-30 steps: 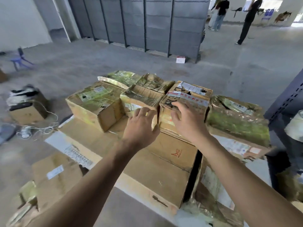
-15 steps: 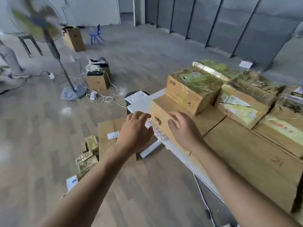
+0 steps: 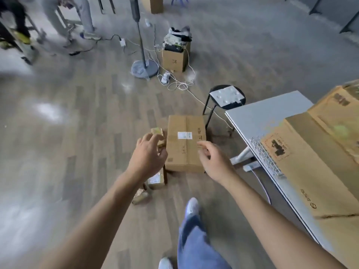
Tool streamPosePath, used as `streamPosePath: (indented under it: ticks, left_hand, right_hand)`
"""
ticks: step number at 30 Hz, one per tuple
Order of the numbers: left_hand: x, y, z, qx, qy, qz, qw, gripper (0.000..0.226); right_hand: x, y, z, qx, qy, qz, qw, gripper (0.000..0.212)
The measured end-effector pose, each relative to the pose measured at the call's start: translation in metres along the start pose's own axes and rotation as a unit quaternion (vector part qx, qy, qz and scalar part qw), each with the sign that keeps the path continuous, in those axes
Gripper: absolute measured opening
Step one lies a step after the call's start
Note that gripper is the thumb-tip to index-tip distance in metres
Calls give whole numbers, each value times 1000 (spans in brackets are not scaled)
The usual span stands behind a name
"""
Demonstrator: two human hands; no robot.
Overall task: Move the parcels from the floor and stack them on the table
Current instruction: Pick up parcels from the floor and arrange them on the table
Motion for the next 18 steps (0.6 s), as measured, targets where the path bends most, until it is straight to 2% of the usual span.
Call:
streamPosePath:
  ticks: [12,18]
  left_hand:
    - [-160,-144,45,-39,-7,-174,984,39]
    - [-252,-197,102,-82,24,-256,963,37]
  right_hand:
    - [19,-218,159,-196,31,21,980,35]
    - [52,-298,241,-231,47,53,970,33]
Point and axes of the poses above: each hand's wrist, its own y-axis away from the middle knuckle, its own z-axis out of the palm, x = y × z, the point moved 5 cm from there along -y, towards the middle knuckle, and after that the axes turned 2 degrees about z, right-handed, at the moved point
